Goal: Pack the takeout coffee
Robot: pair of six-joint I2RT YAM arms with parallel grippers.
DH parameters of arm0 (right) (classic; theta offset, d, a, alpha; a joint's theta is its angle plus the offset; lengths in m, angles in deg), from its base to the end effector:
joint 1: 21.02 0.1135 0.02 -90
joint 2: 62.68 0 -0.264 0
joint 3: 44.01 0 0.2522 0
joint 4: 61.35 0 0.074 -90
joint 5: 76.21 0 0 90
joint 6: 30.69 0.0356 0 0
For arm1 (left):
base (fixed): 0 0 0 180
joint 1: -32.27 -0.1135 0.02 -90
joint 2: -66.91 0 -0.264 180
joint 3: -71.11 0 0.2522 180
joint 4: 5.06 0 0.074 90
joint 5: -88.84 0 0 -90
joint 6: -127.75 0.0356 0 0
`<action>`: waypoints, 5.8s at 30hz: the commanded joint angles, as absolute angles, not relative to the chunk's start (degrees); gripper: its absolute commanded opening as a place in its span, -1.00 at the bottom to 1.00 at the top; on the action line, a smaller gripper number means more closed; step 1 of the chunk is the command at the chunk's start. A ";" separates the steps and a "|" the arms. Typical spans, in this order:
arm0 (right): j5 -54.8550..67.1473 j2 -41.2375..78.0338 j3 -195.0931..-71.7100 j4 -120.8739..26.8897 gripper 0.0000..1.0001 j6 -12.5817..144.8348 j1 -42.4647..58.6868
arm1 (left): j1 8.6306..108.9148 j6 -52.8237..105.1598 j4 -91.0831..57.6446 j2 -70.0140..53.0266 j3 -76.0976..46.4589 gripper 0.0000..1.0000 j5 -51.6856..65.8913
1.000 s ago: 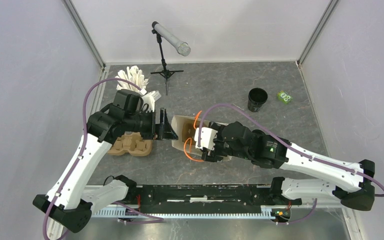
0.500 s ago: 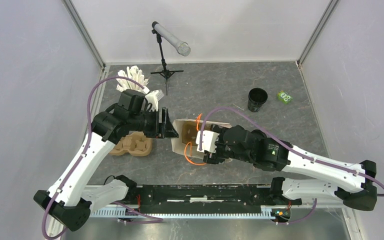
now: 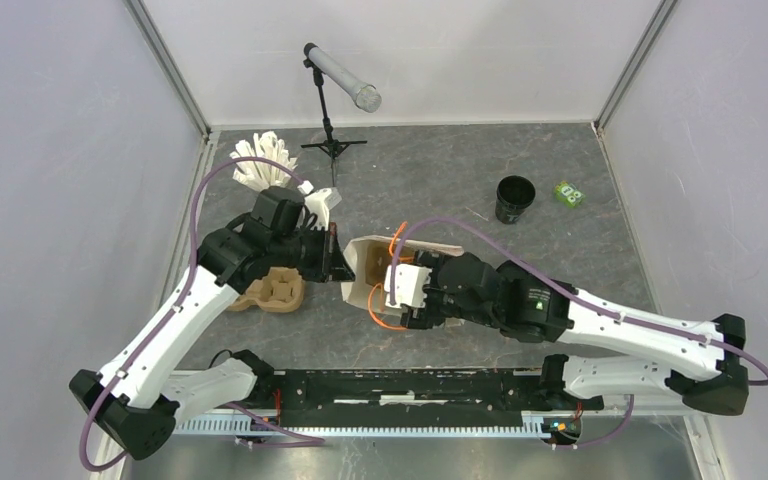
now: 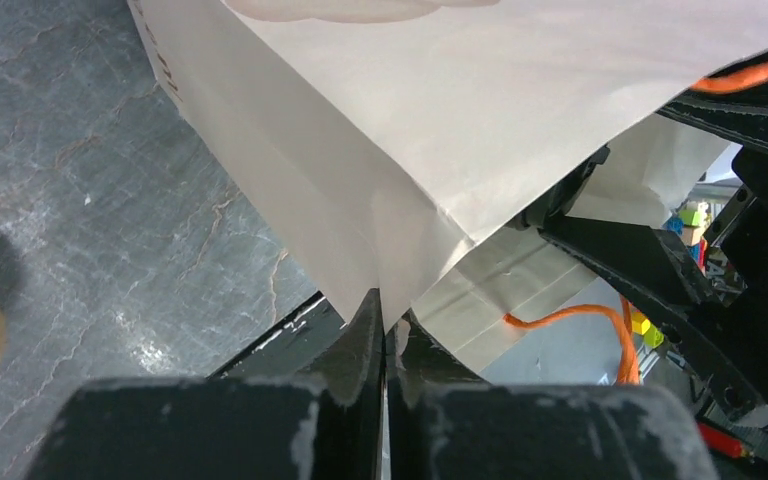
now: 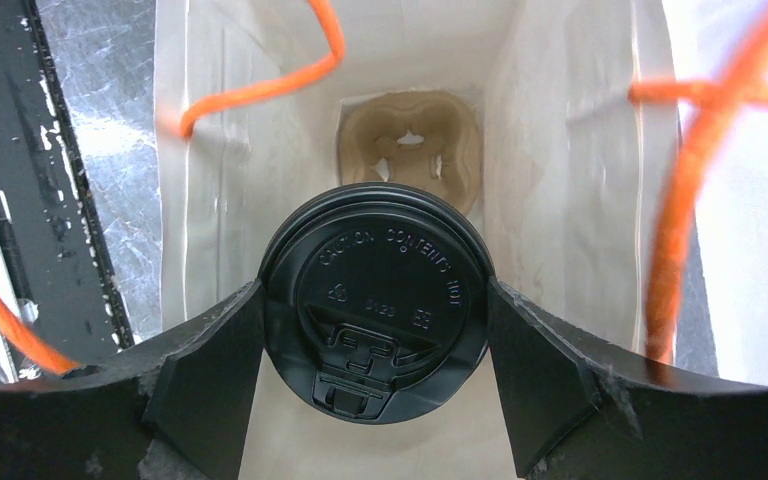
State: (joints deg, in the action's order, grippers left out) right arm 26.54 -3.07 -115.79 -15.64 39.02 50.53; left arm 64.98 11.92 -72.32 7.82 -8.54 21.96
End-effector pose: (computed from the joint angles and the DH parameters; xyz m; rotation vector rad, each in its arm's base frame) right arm 0.0782 0.2096 0.3343 -1.4544 1.5879 0.2826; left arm 0.1555 -0.1164 0.3509 0.3544 2.4961 -0.9360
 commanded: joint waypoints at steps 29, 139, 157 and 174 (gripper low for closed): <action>21.57 4.38 -116.75 -23.77 0.33 18.65 48.42 | 66.28 25.97 -56.35 13.62 -2.07 -0.91 23.05; 13.97 9.24 -109.85 -27.40 0.29 -1.77 32.74 | 66.34 13.39 -59.69 12.86 1.36 -0.31 22.66; 14.82 7.92 -108.25 -28.66 0.26 -4.58 31.90 | 66.32 13.05 -58.65 12.16 -0.13 -0.95 26.34; 16.84 8.84 -104.35 -35.00 0.26 -6.20 31.65 | 66.30 12.50 -58.11 12.16 0.18 -0.95 28.63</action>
